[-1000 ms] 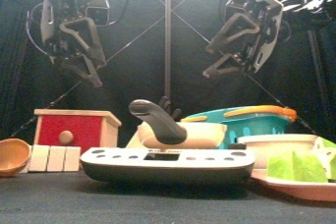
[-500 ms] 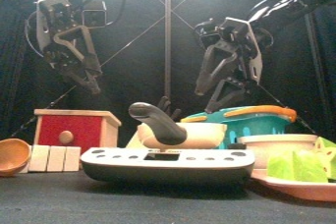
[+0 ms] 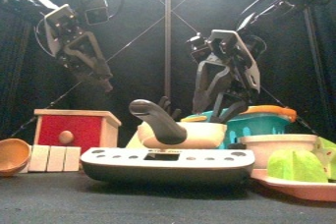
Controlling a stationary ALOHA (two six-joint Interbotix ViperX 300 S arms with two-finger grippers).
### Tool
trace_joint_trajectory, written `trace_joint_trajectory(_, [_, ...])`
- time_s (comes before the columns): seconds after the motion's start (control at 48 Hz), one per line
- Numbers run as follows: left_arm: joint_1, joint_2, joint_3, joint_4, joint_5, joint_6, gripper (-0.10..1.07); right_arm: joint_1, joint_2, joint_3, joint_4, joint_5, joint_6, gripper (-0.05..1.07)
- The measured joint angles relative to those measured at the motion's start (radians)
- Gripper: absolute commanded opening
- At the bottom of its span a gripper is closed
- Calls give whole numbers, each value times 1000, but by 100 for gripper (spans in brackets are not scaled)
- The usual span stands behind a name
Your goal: Grab pan
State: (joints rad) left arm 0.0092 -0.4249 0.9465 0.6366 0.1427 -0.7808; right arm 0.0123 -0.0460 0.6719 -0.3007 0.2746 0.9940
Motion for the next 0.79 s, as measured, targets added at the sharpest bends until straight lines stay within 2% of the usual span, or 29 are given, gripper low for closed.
trace_joint_trajectory(0.396, [29, -5, 48, 12, -86, 5, 87, -5, 63, -35, -17, 60, -3, 89])
trace_joint_trajectory(0.562, [31, -6, 49, 12, -97, 3, 87, -5, 94, -61, -41, 98, -5, 81])
trace_joint_trajectory(0.792, [32, -6, 52, 8, -103, 2, 87, -6, 115, -83, -49, 150, -8, 63])
